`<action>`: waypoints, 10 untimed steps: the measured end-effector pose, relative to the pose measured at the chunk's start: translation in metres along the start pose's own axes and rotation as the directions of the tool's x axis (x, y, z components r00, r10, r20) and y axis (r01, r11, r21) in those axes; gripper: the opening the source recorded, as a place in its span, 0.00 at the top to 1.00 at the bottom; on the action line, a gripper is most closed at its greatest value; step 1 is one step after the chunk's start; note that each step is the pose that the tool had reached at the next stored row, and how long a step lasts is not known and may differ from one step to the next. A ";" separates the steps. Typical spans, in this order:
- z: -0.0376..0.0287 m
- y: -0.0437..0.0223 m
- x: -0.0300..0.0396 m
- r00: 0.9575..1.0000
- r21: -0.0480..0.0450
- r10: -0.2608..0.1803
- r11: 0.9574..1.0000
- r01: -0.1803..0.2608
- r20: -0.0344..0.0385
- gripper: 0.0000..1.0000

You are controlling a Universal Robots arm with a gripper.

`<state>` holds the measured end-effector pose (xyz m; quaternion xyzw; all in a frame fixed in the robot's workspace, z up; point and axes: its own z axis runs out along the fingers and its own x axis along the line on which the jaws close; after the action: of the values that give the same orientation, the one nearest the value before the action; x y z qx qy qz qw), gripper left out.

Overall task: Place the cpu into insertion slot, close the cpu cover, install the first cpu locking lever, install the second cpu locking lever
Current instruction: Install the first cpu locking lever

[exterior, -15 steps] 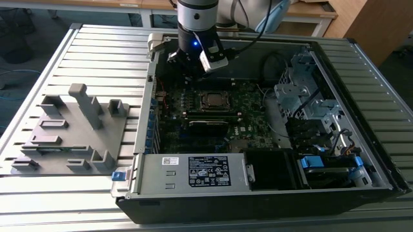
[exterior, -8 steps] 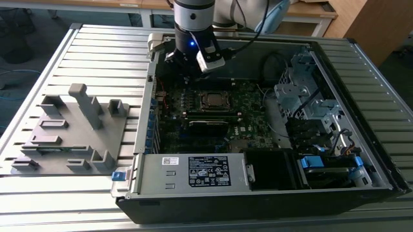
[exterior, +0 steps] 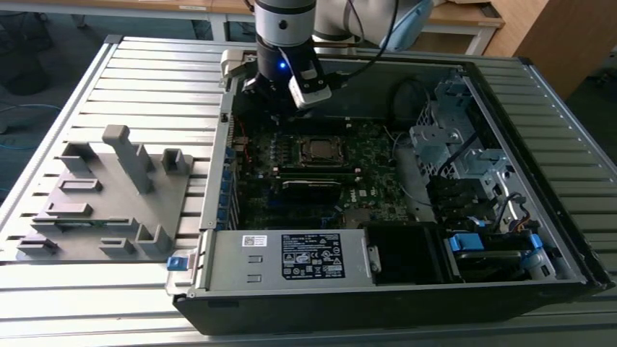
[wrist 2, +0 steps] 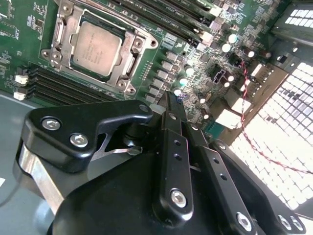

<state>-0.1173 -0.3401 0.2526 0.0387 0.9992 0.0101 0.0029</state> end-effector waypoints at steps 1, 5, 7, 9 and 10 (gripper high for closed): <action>0.0000 -0.0001 0.0007 1.000 -0.003 0.000 1.000 0.000 0.000 0.90; 0.0000 -0.0006 0.0021 1.000 -0.017 0.000 1.000 0.000 -0.001 0.90; 0.0000 -0.0007 0.0023 1.000 -0.025 0.000 1.000 0.000 -0.002 0.90; 0.0000 -0.0008 0.0026 1.000 -0.052 0.000 0.999 0.000 -0.004 0.90; 0.0000 -0.0009 0.0027 1.000 -0.068 0.000 0.998 -0.001 -0.005 0.90</action>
<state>-0.1200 -0.3408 0.2526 0.0388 0.9983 0.0442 0.0017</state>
